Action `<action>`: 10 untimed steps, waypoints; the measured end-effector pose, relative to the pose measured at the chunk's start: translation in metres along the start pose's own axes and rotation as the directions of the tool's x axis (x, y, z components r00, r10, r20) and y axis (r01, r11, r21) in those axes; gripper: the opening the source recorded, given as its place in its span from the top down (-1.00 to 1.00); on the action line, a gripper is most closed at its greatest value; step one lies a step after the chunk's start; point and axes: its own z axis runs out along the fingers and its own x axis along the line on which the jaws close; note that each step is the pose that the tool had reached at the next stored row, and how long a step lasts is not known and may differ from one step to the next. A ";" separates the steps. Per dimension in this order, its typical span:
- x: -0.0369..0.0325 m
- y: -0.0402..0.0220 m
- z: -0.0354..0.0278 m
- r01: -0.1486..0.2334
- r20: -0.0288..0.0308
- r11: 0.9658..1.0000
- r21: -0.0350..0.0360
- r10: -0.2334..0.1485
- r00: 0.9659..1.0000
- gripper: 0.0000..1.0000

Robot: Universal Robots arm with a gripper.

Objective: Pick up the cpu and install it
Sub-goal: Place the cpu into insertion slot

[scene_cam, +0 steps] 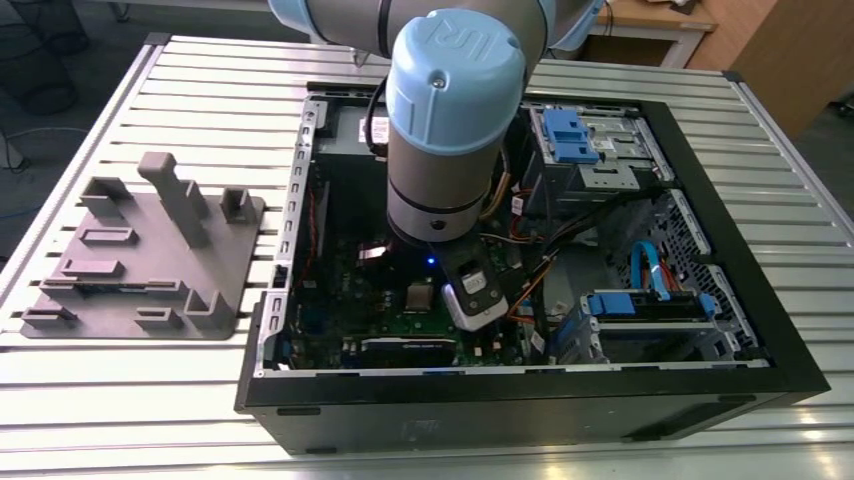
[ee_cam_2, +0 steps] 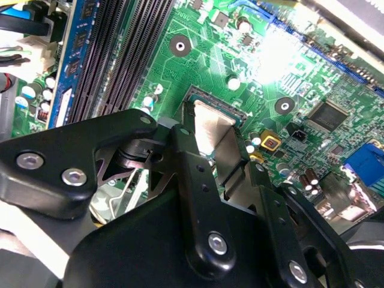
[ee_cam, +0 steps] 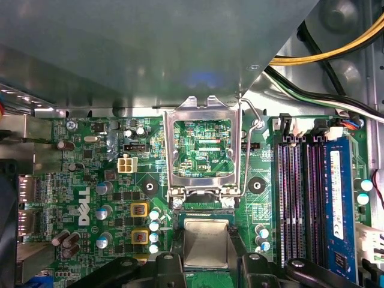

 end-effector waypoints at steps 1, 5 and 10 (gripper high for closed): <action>0.0000 0.0000 0.0000 0.000 0.000 1.000 0.000 0.000 1.000 0.24; 0.0000 0.0000 0.0001 0.000 0.000 1.000 0.000 0.000 1.000 0.24; 0.0001 0.0002 -0.0022 0.000 0.000 1.000 0.000 0.000 1.000 0.24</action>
